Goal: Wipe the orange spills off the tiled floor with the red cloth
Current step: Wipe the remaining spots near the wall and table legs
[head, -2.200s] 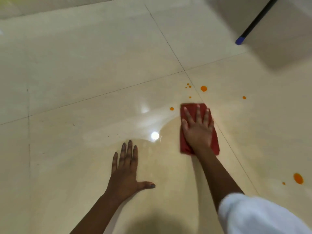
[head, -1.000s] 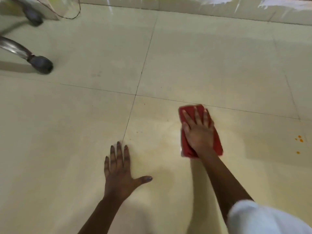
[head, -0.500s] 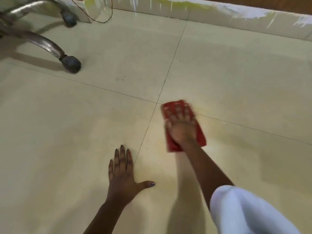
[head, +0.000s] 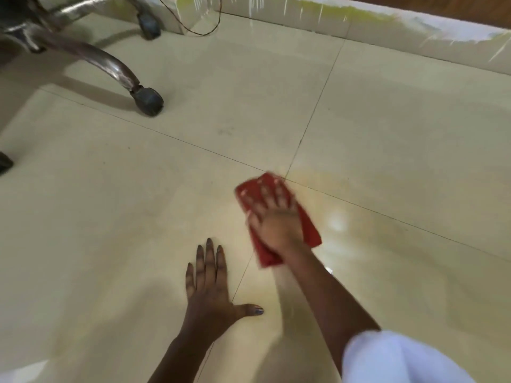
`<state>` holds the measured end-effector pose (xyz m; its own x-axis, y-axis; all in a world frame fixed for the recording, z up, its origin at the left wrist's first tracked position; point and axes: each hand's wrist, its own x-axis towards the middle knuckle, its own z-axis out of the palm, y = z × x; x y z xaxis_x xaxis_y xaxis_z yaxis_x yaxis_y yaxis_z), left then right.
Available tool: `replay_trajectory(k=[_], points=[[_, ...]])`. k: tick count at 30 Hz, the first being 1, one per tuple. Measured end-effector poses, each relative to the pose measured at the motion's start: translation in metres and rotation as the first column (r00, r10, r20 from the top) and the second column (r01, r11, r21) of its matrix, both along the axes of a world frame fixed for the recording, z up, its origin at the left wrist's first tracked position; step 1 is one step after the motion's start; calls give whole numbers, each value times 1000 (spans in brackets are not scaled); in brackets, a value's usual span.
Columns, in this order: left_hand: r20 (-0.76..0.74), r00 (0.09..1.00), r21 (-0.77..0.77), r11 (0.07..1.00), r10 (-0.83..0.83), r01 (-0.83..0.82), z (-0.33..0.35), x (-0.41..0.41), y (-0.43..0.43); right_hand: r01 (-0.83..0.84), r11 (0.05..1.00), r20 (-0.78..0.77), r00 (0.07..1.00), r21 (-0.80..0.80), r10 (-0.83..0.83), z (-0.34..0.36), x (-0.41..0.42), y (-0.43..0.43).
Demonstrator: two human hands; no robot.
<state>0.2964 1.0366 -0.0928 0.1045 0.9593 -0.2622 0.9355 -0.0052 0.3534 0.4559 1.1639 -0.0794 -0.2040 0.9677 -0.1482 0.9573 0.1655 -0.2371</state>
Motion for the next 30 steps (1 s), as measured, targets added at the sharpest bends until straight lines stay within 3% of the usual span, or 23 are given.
replay_trajectory(k=[1,3,8,10,14,16,18,21,23,25,29,30], points=[[0,1000,-6,1000,14,-14,2,0,2,-138,990,10,990,40,138,-3,-7,-29],[-22,998,1,998,58,-58,6,-6,10,-186,976,18,983,111,185,-6,9,-68],[-74,996,-7,999,53,-53,4,-20,28,212,977,96,973,-9,-210,-2,56,32],[-53,997,-44,997,57,-59,2,-17,28,238,971,62,970,-7,-237,2,24,72],[13,995,13,994,104,-104,1,-20,30,-77,997,14,997,-22,78,0,-53,61],[23,994,7,994,109,-109,1,-19,29,-240,971,-4,971,12,240,2,-58,12],[15,994,-17,994,105,-105,3,-19,27,-273,960,-20,962,56,274,-3,-33,-47],[-50,995,-29,996,86,-87,8,-18,29,-22,996,79,997,88,15,-6,53,-75],[-48,996,-40,996,77,-79,14,-19,30,260,965,119,958,26,-261,4,97,-51],[-37,999,-27,999,27,-28,16,-13,27,376,925,152,919,-55,-364,9,94,-37],[47,982,-4,983,-185,186,23,39,12,-89,996,54,995,-1,89,2,52,-70],[61,971,-21,973,-229,231,23,57,7,-121,993,47,992,5,121,1,66,-64]])
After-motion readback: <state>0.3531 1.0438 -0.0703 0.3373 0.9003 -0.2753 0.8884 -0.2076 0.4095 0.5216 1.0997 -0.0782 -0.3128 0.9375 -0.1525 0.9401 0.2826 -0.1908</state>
